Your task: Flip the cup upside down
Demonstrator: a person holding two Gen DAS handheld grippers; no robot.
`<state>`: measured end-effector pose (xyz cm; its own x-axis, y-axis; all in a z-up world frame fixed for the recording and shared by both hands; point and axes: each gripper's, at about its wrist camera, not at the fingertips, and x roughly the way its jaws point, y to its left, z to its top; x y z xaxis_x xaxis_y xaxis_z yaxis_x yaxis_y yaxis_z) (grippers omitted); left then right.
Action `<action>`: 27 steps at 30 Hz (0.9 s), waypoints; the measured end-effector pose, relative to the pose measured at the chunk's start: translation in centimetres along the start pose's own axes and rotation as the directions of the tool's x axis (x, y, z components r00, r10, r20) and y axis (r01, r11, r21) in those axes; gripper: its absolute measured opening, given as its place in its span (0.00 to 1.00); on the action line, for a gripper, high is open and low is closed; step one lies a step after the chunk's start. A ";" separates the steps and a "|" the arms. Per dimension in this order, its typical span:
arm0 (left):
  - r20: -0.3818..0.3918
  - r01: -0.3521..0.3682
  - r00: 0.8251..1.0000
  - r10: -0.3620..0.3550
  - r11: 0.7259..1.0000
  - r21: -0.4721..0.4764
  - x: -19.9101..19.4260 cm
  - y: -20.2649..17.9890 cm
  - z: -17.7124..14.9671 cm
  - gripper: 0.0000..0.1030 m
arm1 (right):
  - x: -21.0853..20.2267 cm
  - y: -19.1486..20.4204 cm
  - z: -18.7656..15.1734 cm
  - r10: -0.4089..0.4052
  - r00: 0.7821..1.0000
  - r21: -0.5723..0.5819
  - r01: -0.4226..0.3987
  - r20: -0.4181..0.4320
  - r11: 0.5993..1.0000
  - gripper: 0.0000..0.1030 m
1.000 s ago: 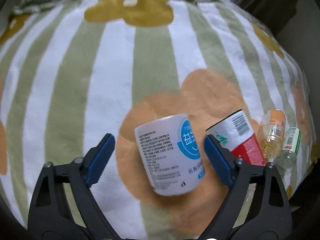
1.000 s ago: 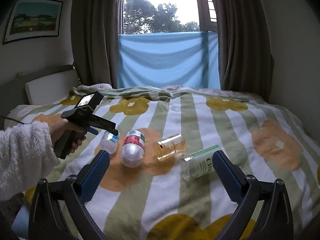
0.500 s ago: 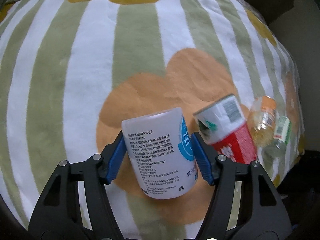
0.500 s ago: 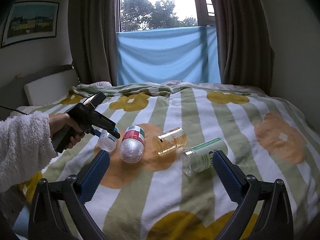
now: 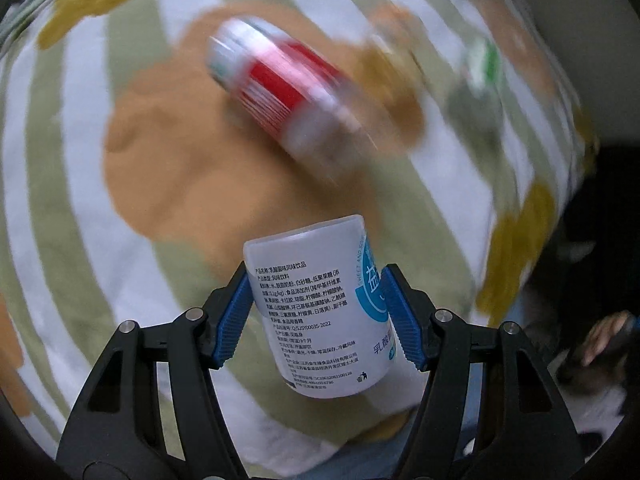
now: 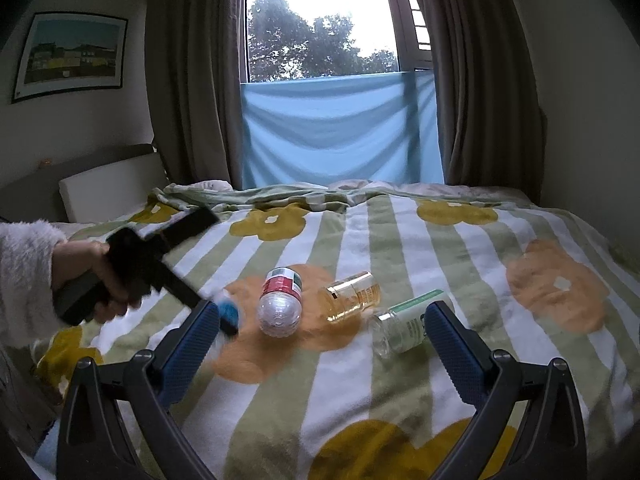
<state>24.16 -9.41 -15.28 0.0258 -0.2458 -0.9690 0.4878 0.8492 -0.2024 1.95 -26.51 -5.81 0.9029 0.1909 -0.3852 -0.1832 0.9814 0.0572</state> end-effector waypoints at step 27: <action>0.339 -0.185 0.921 0.192 0.981 -0.051 -4.3 -0.6 -11.0 0.97 | 4.0 4.7 -1.3 0.128 0.965 -0.815 -0.262 -0.229 0.517 0.99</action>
<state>14.15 -3.74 -12.51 0.4126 -0.2220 -0.8835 0.4296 0.9026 -0.0262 4.22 -21.12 -8.30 0.7588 0.3053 -0.5753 -0.6481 0.4421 -0.6202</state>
